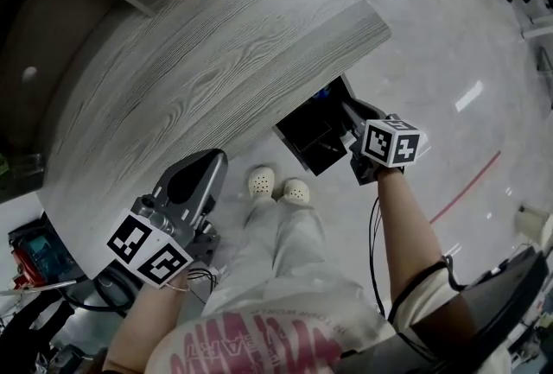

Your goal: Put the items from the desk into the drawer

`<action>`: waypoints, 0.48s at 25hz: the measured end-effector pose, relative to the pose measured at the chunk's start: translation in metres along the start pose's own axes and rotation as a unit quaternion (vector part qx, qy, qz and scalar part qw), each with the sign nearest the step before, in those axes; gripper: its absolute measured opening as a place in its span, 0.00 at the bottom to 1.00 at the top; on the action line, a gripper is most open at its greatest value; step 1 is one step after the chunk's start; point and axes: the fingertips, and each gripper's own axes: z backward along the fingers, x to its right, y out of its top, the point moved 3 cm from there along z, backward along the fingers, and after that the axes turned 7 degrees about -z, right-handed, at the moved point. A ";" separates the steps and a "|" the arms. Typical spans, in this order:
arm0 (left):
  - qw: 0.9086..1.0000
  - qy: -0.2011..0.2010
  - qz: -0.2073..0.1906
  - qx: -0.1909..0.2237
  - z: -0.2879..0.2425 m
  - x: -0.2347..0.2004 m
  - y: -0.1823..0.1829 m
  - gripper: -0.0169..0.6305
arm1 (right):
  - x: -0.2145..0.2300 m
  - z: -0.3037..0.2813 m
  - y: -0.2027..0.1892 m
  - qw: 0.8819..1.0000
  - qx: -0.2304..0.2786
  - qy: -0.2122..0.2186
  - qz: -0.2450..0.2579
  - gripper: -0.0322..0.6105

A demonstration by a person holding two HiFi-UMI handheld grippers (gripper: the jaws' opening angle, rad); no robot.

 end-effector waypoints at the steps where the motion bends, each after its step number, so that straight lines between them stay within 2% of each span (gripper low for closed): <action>1: 1.000 0.003 -0.002 0.004 0.001 -0.001 0.002 0.06 | 0.000 0.001 0.000 1.000 -0.001 -0.002 0.003 0.18; 4: 1.000 0.012 -0.008 0.017 0.006 -0.002 0.011 0.06 | -0.002 0.010 0.005 1.000 0.011 -0.004 0.007 0.18; 7: 0.999 0.013 -0.014 0.027 0.011 0.003 0.020 0.06 | -0.016 0.029 0.022 0.999 0.046 0.009 -0.004 0.15; 12: 0.998 0.007 -0.015 0.053 0.019 0.017 0.040 0.06 | -0.070 0.078 0.057 0.990 0.111 0.082 -0.017 0.06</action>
